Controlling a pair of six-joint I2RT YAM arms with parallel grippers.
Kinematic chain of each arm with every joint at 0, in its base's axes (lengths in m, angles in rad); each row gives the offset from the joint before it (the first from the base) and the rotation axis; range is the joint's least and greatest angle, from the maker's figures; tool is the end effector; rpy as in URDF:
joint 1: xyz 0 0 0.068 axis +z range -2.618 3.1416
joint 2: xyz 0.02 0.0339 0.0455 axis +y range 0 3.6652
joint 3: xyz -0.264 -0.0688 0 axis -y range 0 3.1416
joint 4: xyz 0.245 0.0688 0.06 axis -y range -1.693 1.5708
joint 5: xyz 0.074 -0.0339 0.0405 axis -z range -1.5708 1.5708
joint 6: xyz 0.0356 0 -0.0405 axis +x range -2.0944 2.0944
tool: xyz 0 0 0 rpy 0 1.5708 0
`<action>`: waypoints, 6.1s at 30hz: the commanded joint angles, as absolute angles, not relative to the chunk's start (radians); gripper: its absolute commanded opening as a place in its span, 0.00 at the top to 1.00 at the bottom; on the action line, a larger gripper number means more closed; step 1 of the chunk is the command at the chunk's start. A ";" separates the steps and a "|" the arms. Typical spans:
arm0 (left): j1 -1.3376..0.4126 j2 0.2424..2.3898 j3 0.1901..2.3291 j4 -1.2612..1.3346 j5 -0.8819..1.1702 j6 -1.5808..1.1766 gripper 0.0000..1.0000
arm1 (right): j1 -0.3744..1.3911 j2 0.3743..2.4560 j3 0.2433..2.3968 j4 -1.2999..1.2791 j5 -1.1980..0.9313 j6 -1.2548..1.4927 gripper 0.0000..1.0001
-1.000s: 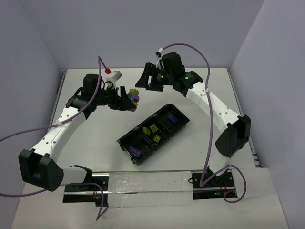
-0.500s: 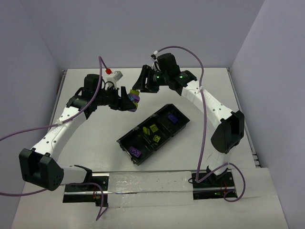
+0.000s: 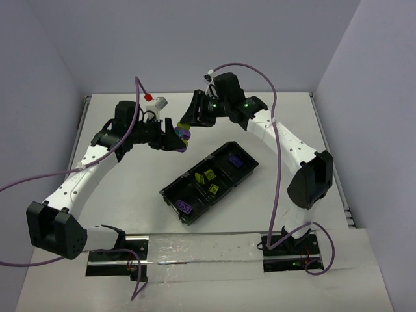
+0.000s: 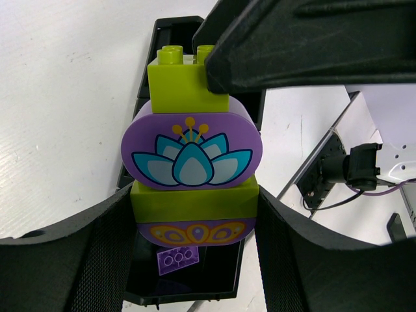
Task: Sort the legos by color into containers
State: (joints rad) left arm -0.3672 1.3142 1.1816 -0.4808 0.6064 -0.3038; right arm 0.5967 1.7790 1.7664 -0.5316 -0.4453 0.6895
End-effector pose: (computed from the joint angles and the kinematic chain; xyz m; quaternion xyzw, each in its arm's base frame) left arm 0.2617 -0.1224 0.3365 0.1643 0.8423 -0.3950 0.3278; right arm 0.3314 0.2437 0.3738 -0.0689 0.8537 0.4411 0.2679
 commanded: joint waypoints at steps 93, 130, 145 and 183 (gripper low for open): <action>-0.332 1.263 1.177 -0.398 0.689 -0.301 1.00 | 0.548 1.442 1.400 -0.563 -0.244 0.471 0.38; -0.359 1.274 1.202 -0.428 0.648 -0.295 1.00 | 0.632 1.759 1.689 -0.434 -0.563 0.711 0.53; -0.359 1.257 1.251 -0.481 0.584 -0.291 0.01 | 0.563 1.656 1.569 -0.292 -0.563 0.777 1.00; -0.296 1.402 0.897 0.945 0.996 -1.383 0.10 | 0.397 1.496 1.290 0.322 -0.894 0.963 1.00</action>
